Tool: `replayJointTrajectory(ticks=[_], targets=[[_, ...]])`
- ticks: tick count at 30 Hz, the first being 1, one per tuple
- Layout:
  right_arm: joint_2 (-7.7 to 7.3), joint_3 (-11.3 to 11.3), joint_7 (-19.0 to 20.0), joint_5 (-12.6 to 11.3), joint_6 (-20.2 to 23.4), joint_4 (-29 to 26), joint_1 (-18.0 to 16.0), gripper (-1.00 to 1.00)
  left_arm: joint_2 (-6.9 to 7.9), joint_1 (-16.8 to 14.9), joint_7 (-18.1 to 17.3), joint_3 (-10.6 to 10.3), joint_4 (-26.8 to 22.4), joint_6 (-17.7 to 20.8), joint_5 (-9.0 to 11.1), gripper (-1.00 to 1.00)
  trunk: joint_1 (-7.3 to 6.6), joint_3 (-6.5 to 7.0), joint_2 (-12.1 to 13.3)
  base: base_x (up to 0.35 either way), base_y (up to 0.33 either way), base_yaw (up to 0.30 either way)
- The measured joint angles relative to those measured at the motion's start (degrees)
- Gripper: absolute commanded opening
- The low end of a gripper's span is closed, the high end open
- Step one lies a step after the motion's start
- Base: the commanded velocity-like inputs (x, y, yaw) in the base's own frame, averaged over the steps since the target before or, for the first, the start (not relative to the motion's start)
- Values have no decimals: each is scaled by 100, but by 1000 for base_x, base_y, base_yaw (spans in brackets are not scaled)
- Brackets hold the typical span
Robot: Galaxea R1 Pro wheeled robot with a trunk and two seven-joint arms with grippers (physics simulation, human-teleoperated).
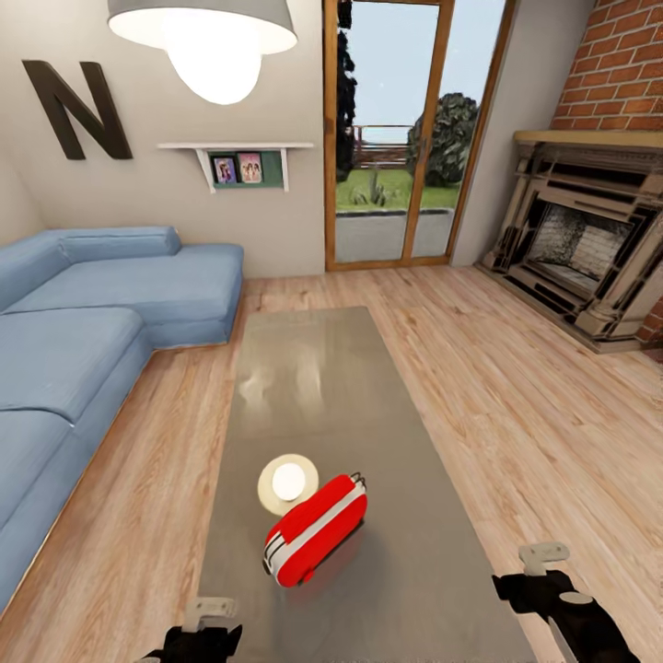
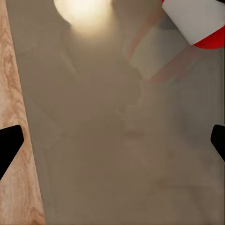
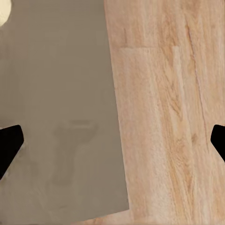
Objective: Turn on the radio receiver that's on the table in the living room.
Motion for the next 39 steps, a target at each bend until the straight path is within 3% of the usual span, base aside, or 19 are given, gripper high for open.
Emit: replayJointTrajectory(ticks=[17,23,28,39], targets=[[91,6,-17,52,-65,-91,-13,100,50,-4,-8,24,12,-57,25,100,0,-73,0,0,0,-38],[94,26,-18,60,-66,-131,-13,100,51,-4,-1,26,8,-56,27,100,0,-86,0,0,0,198],[94,179,-31,77,-66,-134,-13,100,43,-4,15,27,5,-64,-1,100,0,-102,0,0,0,237],[88,183,-33,80,-68,-136,-13,100,28,-4,-9,39,-40,-82,40,100,0,-145,0,0,0,205]])
